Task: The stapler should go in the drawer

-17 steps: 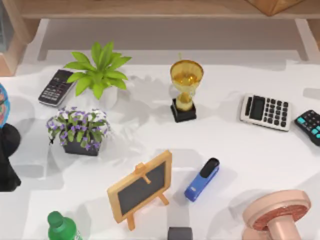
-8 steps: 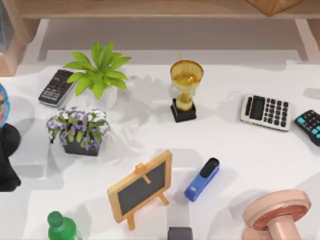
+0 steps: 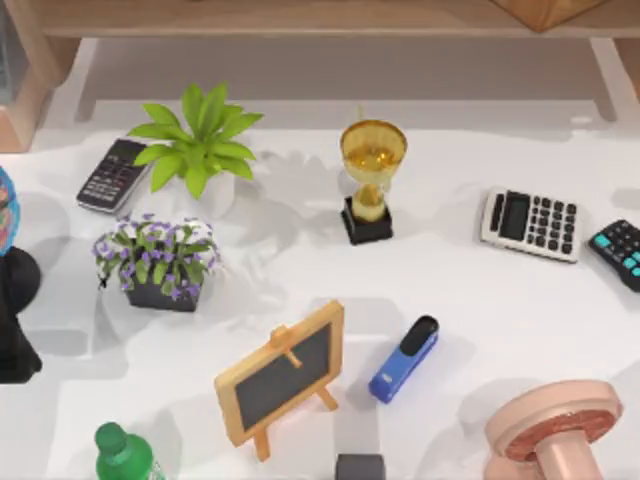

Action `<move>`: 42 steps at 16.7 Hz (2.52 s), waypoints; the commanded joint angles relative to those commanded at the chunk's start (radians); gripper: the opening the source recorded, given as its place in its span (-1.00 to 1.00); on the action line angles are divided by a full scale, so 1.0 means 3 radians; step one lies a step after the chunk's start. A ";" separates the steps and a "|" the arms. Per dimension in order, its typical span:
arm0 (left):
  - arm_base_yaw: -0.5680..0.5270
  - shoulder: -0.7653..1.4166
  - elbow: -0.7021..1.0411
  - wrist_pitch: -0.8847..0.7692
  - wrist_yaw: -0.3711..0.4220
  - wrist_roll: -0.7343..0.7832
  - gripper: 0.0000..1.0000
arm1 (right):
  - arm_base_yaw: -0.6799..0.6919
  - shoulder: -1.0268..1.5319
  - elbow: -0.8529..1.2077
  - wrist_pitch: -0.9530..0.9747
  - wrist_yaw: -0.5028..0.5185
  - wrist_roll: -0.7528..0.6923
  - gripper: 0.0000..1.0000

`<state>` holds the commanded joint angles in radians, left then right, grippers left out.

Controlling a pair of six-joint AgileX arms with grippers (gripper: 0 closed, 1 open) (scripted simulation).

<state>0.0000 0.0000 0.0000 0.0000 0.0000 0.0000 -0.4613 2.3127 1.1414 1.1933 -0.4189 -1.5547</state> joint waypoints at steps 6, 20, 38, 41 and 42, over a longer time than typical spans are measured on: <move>0.0000 0.0000 0.0000 0.0000 0.0000 0.0000 1.00 | -0.0142 -0.0260 -0.0673 0.0335 -0.0143 0.0002 -1.00; 0.0000 0.0000 0.0000 0.0000 0.0000 0.0000 1.00 | -0.0419 -0.0593 -0.1489 0.0824 -0.0445 0.0005 -1.00; 0.0000 0.0000 0.0000 0.0000 0.0000 0.0000 1.00 | -0.0805 -0.0844 -0.2203 0.1295 -0.0852 0.0009 -1.00; 0.0000 0.0000 0.0000 0.0000 0.0000 0.0000 1.00 | -0.0805 -0.0844 -0.2203 0.1295 -0.0852 0.0009 -0.70; 0.0000 0.0000 0.0000 0.0000 0.0000 0.0000 1.00 | -0.0805 -0.0844 -0.2203 0.1295 -0.0852 0.0009 -0.55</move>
<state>0.0000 0.0000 0.0000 0.0000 0.0000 0.0000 -0.7029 2.0597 0.4806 1.5817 -0.6745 -1.5521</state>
